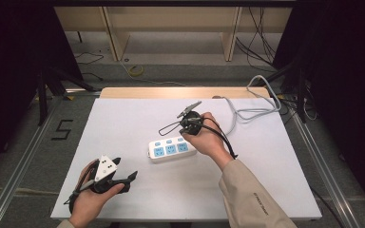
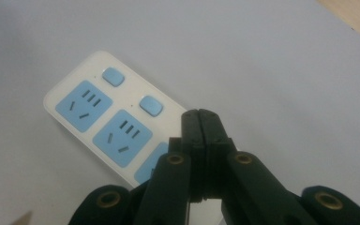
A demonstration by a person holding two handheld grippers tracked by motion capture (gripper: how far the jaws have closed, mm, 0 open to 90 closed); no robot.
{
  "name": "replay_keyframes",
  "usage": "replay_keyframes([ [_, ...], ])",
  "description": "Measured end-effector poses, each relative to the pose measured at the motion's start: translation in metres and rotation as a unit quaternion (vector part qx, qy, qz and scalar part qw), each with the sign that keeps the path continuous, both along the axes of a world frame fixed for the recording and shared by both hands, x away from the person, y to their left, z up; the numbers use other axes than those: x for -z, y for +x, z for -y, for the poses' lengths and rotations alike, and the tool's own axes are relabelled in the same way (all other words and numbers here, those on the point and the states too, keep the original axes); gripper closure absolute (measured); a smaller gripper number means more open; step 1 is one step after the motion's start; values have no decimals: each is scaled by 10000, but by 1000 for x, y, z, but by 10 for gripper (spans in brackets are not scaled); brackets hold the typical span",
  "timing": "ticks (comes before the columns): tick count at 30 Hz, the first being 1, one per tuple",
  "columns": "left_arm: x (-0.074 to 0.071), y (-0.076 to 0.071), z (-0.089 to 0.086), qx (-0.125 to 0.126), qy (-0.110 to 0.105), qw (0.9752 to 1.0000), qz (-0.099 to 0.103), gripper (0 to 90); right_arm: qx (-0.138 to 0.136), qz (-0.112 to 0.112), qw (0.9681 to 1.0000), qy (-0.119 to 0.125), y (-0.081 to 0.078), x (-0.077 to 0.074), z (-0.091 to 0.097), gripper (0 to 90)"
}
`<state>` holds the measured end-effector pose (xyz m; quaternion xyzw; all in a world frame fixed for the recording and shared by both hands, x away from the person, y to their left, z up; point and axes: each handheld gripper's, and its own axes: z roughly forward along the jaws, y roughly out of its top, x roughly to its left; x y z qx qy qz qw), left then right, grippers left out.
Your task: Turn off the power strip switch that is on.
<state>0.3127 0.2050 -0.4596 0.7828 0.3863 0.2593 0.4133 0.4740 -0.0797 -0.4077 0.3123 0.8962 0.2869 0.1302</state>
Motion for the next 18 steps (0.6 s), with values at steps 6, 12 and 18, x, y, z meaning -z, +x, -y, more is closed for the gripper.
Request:
replay_keyframes([
  [6,0,0,0,8,2,10000,-2,240,22,-48,10000,-40,3,1,-3,900],
  [12,0,0,0,20,11,10000,5,240,52,-96,9999,-51,5,1,-4,900],
  [18,0,0,1,11,-7,10000,12,241,80,-82,9999,-56,8,-1,-6,900],
])
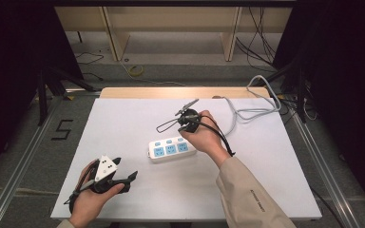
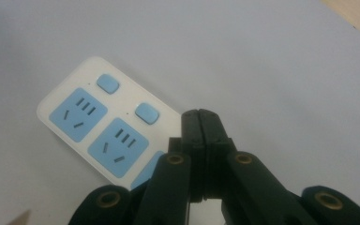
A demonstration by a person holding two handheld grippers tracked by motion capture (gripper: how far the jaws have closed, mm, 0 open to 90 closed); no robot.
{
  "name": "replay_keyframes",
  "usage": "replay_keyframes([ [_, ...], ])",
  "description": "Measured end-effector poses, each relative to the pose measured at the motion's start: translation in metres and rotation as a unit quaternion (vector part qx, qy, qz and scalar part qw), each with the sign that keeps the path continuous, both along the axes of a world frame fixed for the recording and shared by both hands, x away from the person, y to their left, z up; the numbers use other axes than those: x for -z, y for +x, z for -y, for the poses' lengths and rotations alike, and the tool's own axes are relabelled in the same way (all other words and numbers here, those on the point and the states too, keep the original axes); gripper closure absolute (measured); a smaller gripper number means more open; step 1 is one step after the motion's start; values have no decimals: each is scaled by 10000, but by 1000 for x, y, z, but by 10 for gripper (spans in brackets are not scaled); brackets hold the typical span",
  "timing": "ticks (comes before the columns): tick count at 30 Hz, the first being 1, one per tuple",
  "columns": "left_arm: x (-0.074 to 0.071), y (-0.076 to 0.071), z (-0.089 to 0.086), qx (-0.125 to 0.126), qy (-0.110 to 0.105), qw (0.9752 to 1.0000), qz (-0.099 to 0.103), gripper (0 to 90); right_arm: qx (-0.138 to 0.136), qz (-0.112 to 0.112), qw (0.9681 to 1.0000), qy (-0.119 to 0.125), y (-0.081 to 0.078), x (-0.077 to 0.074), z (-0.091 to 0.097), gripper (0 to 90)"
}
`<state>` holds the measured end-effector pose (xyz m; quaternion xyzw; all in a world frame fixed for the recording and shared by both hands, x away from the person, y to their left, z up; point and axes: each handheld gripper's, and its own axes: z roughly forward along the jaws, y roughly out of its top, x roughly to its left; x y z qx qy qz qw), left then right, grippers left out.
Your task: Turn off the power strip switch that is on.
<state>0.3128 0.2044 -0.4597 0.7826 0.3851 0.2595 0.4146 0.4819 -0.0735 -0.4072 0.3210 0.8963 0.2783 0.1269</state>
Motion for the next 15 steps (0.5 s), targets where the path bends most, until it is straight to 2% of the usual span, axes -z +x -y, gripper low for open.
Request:
replay_keyframes([
  [15,0,0,1,18,1,10000,3,242,112,-201,9997,-97,10,1,-3,900],
])
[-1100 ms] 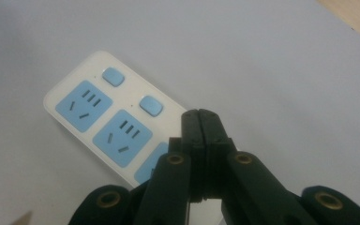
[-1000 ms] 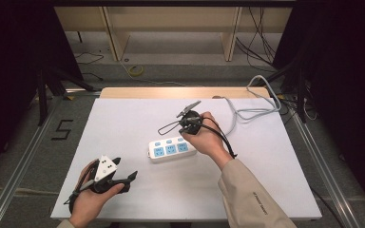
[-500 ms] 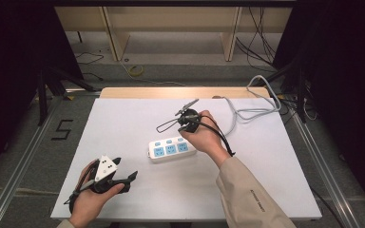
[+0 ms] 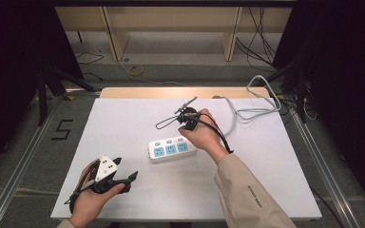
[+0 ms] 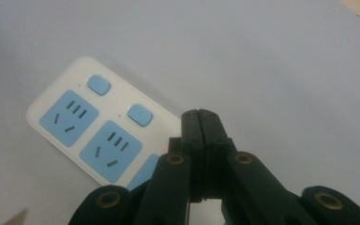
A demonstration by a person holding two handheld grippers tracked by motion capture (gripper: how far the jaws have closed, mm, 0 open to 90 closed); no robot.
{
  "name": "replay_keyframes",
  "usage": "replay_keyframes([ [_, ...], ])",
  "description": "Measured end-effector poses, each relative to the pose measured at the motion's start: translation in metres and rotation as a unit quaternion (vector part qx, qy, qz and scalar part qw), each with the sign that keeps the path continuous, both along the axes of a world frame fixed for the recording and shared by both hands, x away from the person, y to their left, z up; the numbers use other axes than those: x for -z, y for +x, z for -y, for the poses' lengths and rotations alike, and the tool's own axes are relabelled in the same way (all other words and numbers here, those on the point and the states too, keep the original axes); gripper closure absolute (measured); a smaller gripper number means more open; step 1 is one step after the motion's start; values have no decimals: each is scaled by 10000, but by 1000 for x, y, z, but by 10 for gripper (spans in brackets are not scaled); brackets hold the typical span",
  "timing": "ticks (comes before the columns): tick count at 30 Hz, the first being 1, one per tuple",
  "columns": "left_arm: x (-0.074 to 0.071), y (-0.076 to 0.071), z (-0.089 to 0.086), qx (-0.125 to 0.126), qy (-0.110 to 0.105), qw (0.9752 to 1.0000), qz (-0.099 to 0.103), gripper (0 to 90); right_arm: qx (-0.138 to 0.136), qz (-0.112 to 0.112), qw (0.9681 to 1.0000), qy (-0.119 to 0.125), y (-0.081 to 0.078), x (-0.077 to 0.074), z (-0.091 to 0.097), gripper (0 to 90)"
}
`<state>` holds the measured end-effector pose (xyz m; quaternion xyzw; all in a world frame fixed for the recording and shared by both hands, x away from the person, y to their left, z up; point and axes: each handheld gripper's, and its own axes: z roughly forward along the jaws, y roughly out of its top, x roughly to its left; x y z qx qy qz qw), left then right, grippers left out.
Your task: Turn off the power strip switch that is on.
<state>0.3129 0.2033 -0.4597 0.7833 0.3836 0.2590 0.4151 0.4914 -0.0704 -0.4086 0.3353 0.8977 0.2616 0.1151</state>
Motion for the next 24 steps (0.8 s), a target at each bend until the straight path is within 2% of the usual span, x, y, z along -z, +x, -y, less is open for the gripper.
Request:
replay_keyframes([
  [11,0,0,0,17,29,10000,-17,243,2,-111,9999,-85,6,-2,-9,900],
  [24,0,0,1,29,13,10000,-15,243,148,-315,9993,-157,13,-1,-12,900],
])
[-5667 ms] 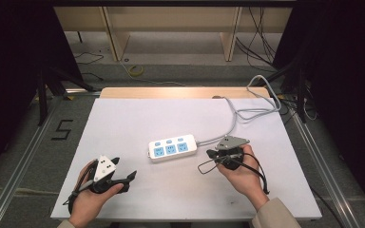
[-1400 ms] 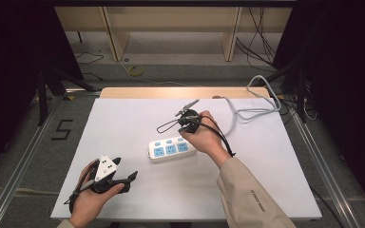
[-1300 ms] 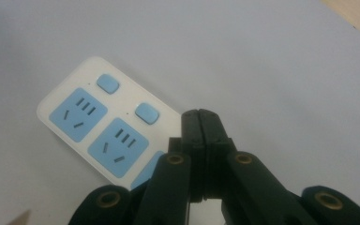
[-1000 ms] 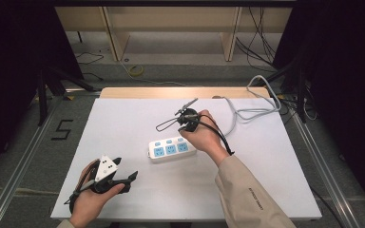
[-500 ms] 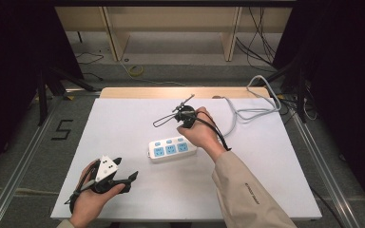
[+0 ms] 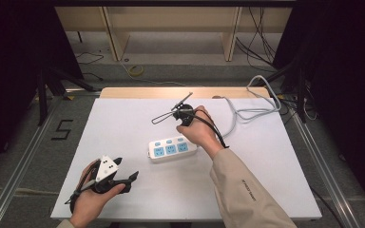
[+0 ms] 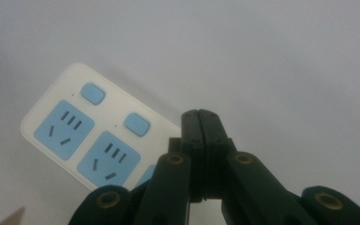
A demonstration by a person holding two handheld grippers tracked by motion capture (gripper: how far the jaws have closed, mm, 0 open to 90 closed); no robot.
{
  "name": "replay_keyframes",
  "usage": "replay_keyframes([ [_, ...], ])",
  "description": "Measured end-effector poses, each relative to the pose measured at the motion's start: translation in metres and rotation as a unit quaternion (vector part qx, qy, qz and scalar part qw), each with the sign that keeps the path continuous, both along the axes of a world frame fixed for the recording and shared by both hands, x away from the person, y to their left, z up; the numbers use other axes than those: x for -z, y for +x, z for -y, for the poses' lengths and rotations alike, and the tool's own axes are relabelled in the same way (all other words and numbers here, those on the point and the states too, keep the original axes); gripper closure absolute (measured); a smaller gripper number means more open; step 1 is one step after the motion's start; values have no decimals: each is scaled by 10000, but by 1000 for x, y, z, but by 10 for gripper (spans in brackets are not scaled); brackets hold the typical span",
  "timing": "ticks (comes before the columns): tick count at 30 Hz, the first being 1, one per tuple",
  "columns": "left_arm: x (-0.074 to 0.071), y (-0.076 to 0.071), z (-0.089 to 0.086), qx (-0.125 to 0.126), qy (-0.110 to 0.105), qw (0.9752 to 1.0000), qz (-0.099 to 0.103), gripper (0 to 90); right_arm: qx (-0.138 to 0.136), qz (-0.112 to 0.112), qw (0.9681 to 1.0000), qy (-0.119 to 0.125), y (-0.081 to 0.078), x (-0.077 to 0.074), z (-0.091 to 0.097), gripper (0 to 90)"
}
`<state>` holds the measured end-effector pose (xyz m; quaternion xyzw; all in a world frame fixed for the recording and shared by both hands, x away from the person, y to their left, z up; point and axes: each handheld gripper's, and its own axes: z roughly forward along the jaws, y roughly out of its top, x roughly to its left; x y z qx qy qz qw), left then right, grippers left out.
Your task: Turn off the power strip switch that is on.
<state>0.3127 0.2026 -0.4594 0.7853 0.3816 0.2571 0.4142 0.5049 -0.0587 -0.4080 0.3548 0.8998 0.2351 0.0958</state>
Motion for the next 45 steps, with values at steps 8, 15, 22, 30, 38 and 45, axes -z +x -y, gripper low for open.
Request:
replay_keyframes([
  [8,0,0,0,4,1,10000,4,244,8,-209,9997,-121,3,4,-4,900],
  [15,0,0,0,5,8,10000,5,244,67,-363,9991,-190,5,8,-6,900],
  [22,0,0,0,10,1,10000,10,244,65,-487,9985,-230,7,13,-8,900],
  [30,1,0,1,21,-4,10000,-7,244,93,-636,9974,-334,9,15,-11,900],
  [38,0,0,2,34,-9,10000,-10,244,180,-771,9960,-408,12,18,-10,900],
  [45,0,0,2,36,-10,10000,-10,244,230,-922,9945,-438,12,19,-11,900],
])
